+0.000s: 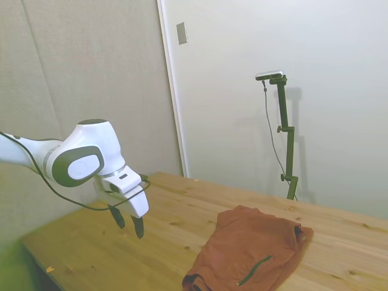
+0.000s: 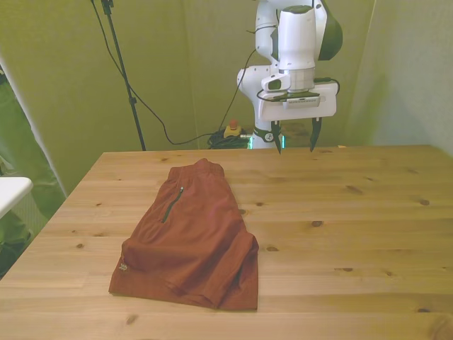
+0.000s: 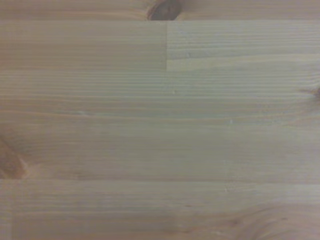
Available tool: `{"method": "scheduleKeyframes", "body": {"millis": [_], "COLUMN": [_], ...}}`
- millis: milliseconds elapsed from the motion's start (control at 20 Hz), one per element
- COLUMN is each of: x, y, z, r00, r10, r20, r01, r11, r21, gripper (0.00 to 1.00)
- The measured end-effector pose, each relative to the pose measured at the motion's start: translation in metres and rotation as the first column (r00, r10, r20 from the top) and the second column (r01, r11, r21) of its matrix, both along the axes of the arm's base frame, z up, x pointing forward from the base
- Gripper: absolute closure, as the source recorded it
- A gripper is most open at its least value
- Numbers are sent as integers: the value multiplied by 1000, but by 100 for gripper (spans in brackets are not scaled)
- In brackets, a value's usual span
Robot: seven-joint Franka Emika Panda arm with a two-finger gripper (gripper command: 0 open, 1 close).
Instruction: Unfold the shorts
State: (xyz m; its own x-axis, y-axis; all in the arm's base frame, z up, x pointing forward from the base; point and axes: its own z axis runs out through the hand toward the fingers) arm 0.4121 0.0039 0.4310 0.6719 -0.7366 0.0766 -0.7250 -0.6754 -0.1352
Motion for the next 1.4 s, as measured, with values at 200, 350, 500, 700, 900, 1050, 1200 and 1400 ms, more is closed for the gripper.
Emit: {"method": "scheduleKeyframes", "body": {"millis": [200, 350, 500, 700, 900, 1050, 1200, 1400], "x": [2, 16, 43, 88, 125, 144, 168, 204], "y": [-7, -34, -86, -161, -190, -229, -271, -311], "z": [4, 23, 45, 53, 55, 59, 48, 17], "r00": [1000, 998, 983, 946, 911, 862, 820, 759], "r10": [-5, -52, -150, -275, -358, -437, -502, -586], "r20": [-3, 42, 108, 171, 205, 256, 276, 283], "r01": [5, 53, 152, 280, 366, 452, 525, 609], "r11": [1000, 998, 988, 960, 931, 892, 851, 793], "r21": [-7, -17, -12, -2, -4, -1, -11, 10], "gripper": [0, 0, 0, 0, 0, 0, 0, 0]}}
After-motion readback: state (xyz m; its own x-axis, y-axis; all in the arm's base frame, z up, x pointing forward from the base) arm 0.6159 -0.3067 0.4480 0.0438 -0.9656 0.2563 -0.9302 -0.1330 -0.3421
